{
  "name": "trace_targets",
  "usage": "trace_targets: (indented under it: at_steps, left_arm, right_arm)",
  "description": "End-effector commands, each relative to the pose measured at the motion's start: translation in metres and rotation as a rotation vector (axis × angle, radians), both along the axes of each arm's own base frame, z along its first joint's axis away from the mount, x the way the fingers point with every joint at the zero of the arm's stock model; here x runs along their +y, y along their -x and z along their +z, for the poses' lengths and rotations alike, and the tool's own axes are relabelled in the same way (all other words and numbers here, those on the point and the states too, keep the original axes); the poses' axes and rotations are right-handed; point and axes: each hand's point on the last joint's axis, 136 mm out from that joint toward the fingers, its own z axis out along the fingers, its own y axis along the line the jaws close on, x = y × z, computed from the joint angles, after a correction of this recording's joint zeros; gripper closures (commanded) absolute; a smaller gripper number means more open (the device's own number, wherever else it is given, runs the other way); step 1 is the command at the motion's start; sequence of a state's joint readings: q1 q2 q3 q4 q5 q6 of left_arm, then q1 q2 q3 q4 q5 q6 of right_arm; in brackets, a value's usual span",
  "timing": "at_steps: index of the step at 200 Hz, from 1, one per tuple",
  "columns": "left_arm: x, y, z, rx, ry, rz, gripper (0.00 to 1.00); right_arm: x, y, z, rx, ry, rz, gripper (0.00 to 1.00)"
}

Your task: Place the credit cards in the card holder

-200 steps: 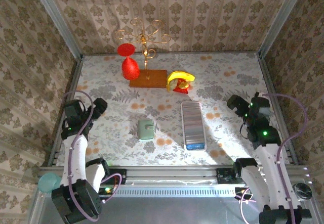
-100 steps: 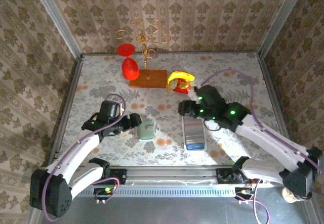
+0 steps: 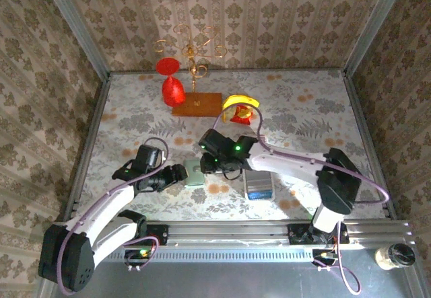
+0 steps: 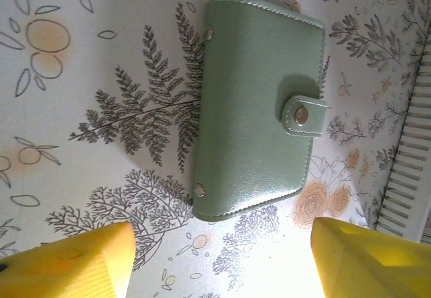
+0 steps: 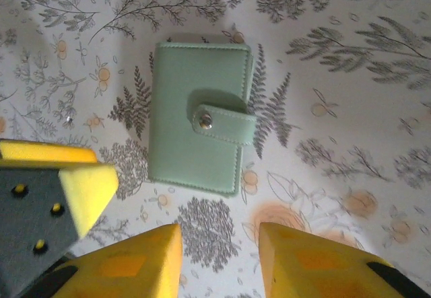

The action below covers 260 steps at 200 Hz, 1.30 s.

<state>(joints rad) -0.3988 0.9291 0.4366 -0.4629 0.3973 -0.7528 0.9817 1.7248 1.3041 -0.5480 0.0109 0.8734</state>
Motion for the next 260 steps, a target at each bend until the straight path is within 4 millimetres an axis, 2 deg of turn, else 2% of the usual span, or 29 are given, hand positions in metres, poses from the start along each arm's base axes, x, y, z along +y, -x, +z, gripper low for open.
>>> trace_targets:
  at_steps: [1,19,34,81,124,209,260]
  left_arm:
    - [-0.005,0.002,-0.003,0.020,0.020,-0.008,0.32]
    - [-0.004,0.000,-0.003,0.022,0.013,-0.008,0.34]
    - [-0.005,-0.001,-0.004,0.023,0.011,-0.014,0.42]
    - [-0.007,-0.005,-0.008,0.052,0.043,-0.001,0.42]
    - [-0.003,-0.011,-0.012,0.062,0.063,0.013,0.42]
    - [-0.005,-0.011,-0.020,0.070,0.069,0.008,0.42]
    - [-0.008,-0.012,-0.027,0.080,0.069,-0.014,0.43]
  right_arm:
    - [0.009,-0.008,-0.012,0.027,0.025,-0.026,0.69]
    - [0.014,-0.019,-0.023,0.036,0.024,-0.041,0.74]
    - [0.018,-0.030,-0.031,0.039,-0.003,-0.067,0.77]
    - [0.022,-0.048,-0.054,0.065,-0.020,-0.120,0.83]
    - [0.026,-0.048,-0.068,0.097,-0.005,-0.111,0.84]
    - [0.027,-0.048,-0.080,0.118,0.020,-0.096,0.85]
    - [0.014,-0.042,-0.096,0.143,0.063,-0.111,0.86]
